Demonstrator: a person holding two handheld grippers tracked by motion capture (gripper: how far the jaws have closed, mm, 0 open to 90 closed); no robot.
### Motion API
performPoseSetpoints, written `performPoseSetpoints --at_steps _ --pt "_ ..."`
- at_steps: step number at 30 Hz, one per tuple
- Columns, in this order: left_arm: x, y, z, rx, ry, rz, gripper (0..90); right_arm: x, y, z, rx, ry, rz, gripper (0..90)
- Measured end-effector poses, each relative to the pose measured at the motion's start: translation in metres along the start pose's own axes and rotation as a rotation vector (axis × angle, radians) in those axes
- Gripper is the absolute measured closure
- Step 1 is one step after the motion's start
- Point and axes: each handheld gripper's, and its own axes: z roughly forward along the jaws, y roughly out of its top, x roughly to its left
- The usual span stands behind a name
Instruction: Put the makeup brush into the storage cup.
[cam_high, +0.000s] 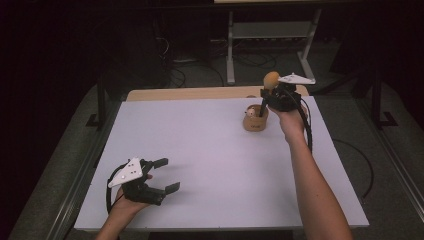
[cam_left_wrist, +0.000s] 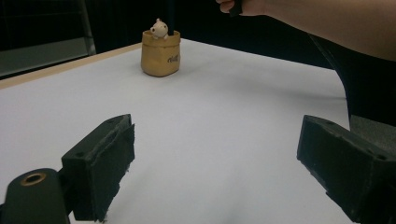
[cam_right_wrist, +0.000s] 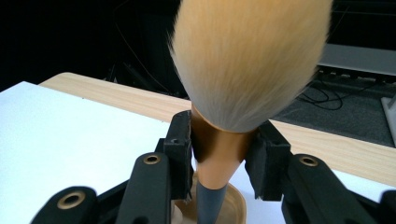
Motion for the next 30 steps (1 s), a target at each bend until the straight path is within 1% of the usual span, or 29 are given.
performPoseSetpoints --at_steps 6,8,9,15,16,17,19,20,21,23,24,25,26,28,30 --pt "0.0 0.0 0.0 0.002 0.002 0.001 10.7 0.0 -0.003 0.004 0.018 -0.004 0.0 63.2" --pt "0.0 0.0 0.0 0.003 0.001 0.001 10.6 -0.001 -0.004 0.006 0.024 -0.003 -0.008 63.1" --pt "0.0 0.0 0.0 0.003 0.002 0.002 10.6 -0.001 -0.006 0.007 0.031 -0.004 0.001 63.2" --pt "0.0 0.0 0.0 0.007 0.0 0.0 10.6 -0.001 -0.012 0.012 0.055 -0.005 -0.004 63.0" --pt "0.0 0.0 0.0 0.008 0.0 -0.001 10.6 -0.002 -0.013 0.015 0.069 -0.003 -0.005 59.2" --pt "0.0 0.0 0.0 0.009 0.0 -0.002 10.6 -0.002 -0.013 0.015 0.069 -0.003 -0.005 59.2" --pt "0.0 0.0 0.0 0.007 0.0 -0.001 10.6 -0.003 -0.014 0.015 0.066 -0.003 0.011 42.4" --pt "0.0 0.0 0.0 0.007 0.0 0.001 10.6 -0.004 -0.014 0.015 0.068 -0.013 0.029 36.3" --pt "0.0 0.0 -0.001 0.008 0.0 0.002 10.6 -0.005 -0.014 0.014 0.068 -0.02 0.039 32.2" --pt "0.0 0.0 -0.001 0.01 0.001 0.002 10.6 -0.008 -0.016 0.012 0.071 -0.022 0.054 26.7" --pt "0.0 0.0 -0.001 0.009 0.0 0.0 10.6 -0.009 -0.016 0.012 0.076 -0.034 0.054 24.4" --pt "0.0 0.0 0.0 0.009 0.0 -0.001 10.6 -0.011 -0.017 0.011 0.081 -0.031 0.057 24.1" --pt "0.0 0.0 0.0 0.009 0.0 0.0 10.7 -0.012 -0.018 0.009 0.073 -0.029 0.059 23.5" --pt "-0.001 0.0 0.0 0.01 -0.002 -0.003 10.6 -0.014 -0.02 0.005 0.065 -0.044 0.069 21.2" --pt "-0.001 0.0 0.0 0.011 -0.003 -0.001 10.7 -0.015 -0.022 0.002 0.059 -0.035 0.069 21.1"
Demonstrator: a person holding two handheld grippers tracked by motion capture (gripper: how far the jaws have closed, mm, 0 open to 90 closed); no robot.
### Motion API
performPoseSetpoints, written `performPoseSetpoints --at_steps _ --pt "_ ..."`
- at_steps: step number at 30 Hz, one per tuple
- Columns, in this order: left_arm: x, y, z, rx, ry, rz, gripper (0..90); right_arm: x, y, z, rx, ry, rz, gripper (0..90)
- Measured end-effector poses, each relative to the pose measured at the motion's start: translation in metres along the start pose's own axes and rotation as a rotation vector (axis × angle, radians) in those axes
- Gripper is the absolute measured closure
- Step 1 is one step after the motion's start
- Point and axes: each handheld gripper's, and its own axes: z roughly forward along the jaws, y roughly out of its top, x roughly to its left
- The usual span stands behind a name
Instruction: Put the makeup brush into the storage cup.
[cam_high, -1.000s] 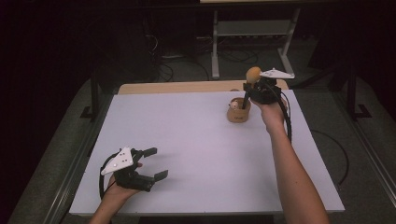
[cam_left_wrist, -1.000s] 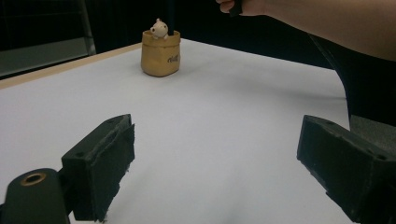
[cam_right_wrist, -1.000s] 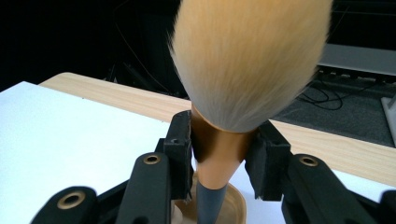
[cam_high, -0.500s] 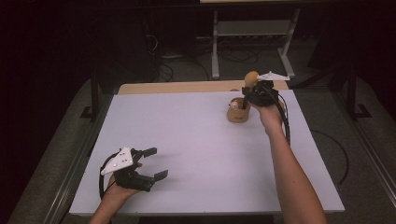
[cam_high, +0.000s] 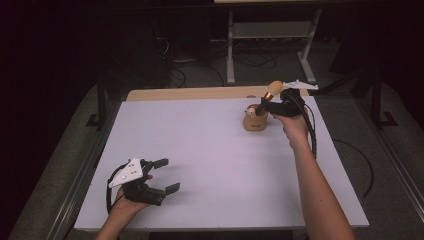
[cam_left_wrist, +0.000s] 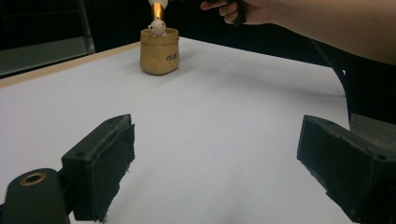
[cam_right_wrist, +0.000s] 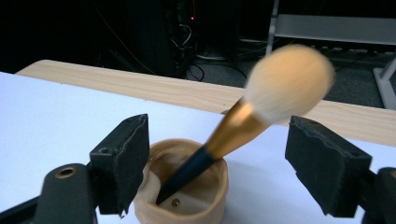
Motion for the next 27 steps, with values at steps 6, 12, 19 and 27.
performPoseSetpoints --at_steps 6,12,19,27 --pt "0.0 0.0 0.0 0.001 0.001 0.004 10.6 -0.001 -0.003 -0.008 -0.003 0.011 -0.019 21.2" --pt "0.0 0.0 0.0 0.002 0.001 0.002 10.6 0.003 -0.005 -0.019 -0.007 0.05 -0.042 20.4" --pt "0.0 0.0 0.001 0.007 -0.003 0.004 10.6 0.006 -0.012 -0.03 -0.012 0.095 -0.069 17.0" --pt "0.0 0.0 -0.001 0.005 -0.001 0.006 10.6 0.013 -0.022 -0.041 -0.017 0.131 -0.112 14.3"
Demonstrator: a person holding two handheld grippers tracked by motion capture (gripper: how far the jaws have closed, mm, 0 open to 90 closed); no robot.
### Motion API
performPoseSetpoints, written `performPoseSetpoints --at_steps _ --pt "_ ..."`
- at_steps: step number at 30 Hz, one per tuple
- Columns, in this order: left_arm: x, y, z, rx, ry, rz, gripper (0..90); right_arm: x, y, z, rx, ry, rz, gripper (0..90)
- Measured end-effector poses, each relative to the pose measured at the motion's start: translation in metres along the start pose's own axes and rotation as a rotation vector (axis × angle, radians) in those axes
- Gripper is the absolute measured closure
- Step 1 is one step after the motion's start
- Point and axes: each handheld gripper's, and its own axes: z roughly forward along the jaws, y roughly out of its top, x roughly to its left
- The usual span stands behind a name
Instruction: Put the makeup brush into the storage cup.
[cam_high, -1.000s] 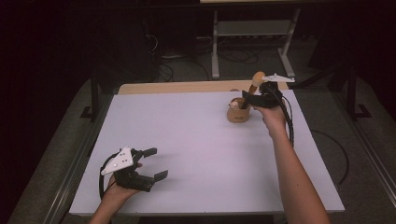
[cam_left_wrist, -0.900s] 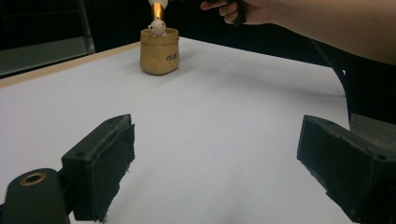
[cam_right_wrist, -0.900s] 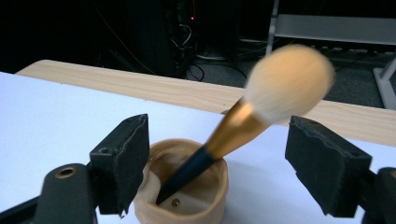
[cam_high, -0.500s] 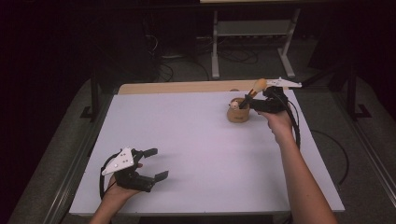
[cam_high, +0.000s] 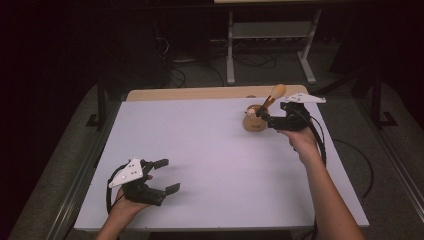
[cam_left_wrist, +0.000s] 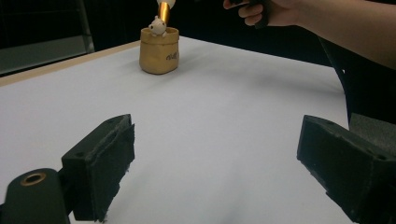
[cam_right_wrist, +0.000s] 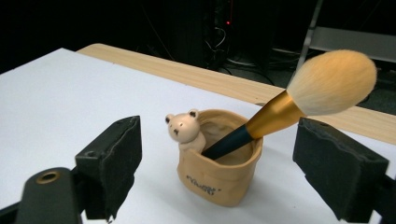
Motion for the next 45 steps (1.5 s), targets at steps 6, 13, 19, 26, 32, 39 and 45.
performPoseSetpoints --at_steps 6,13,19,26,32,39,45 --pt "0.0 0.0 -0.001 0.0 0.005 -0.009 10.6 0.004 -0.009 -0.008 -0.016 0.021 -0.007 13.3" --pt "0.0 -0.001 -0.001 0.008 0.0 -0.001 10.6 0.01 -0.02 -0.017 -0.038 0.041 -0.015 11.4" --pt "0.001 -0.003 -0.003 0.01 0.006 -0.01 10.6 0.019 -0.025 -0.023 -0.04 0.048 -0.029 9.4" --pt "0.003 -0.003 -0.005 0.012 0.007 -0.004 10.6 0.03 -0.032 -0.033 -0.053 0.075 -0.049 8.4" --pt "0.003 -0.004 -0.006 0.014 0.011 -0.004 10.6 0.035 -0.04 -0.041 -0.069 0.094 -0.063 8.5" --pt "0.0 -0.002 -0.009 0.008 0.026 -0.004 10.6 0.036 -0.049 -0.048 -0.085 0.125 -0.056 7.6" --pt "0.001 -0.002 -0.006 0.009 0.019 0.002 10.6 0.038 -0.057 -0.056 -0.097 0.139 -0.055 5.7"
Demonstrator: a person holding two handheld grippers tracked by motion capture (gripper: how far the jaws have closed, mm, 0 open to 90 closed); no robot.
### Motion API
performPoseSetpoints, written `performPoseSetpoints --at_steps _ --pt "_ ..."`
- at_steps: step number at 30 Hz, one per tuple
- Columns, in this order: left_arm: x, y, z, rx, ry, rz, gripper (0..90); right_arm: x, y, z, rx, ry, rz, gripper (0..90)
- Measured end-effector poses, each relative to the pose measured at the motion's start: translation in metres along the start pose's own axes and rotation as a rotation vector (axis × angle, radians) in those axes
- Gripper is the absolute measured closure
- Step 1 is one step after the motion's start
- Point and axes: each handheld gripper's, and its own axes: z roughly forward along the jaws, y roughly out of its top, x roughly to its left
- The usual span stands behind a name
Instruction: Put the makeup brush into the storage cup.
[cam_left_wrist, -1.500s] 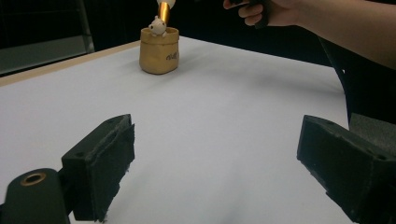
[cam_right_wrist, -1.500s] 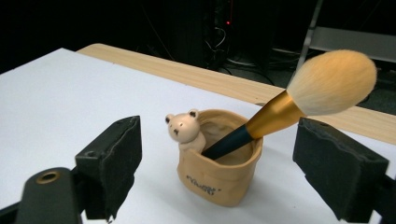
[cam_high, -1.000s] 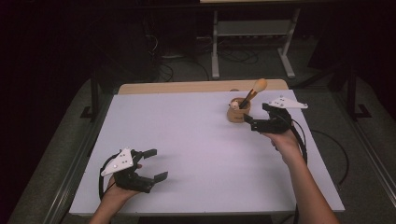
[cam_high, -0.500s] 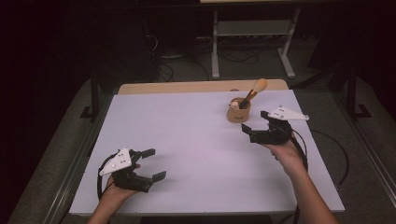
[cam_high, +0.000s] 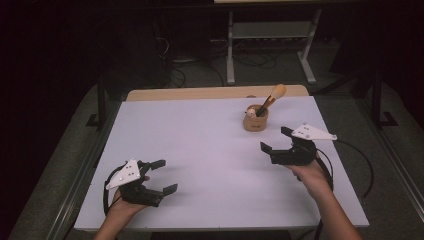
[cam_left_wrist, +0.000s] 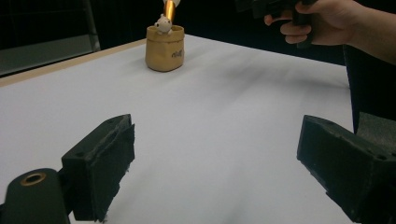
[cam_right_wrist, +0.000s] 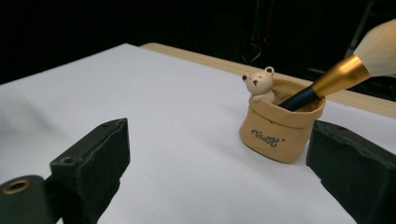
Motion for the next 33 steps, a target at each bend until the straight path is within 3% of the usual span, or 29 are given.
performPoseSetpoints --at_steps 7,11,33 --pt "0.001 0.0 0.0 -0.009 -0.005 -0.007 10.6 0.006 -0.01 -0.013 -0.011 0.01 0.018 5.3" --pt "0.0 0.001 0.0 -0.003 -0.005 0.004 10.6 0.008 -0.016 -0.019 -0.009 0.005 -0.007 5.3" --pt "0.0 0.001 0.001 -0.007 -0.005 -0.001 10.6 0.018 -0.043 -0.053 -0.014 0.023 0.012 5.1"
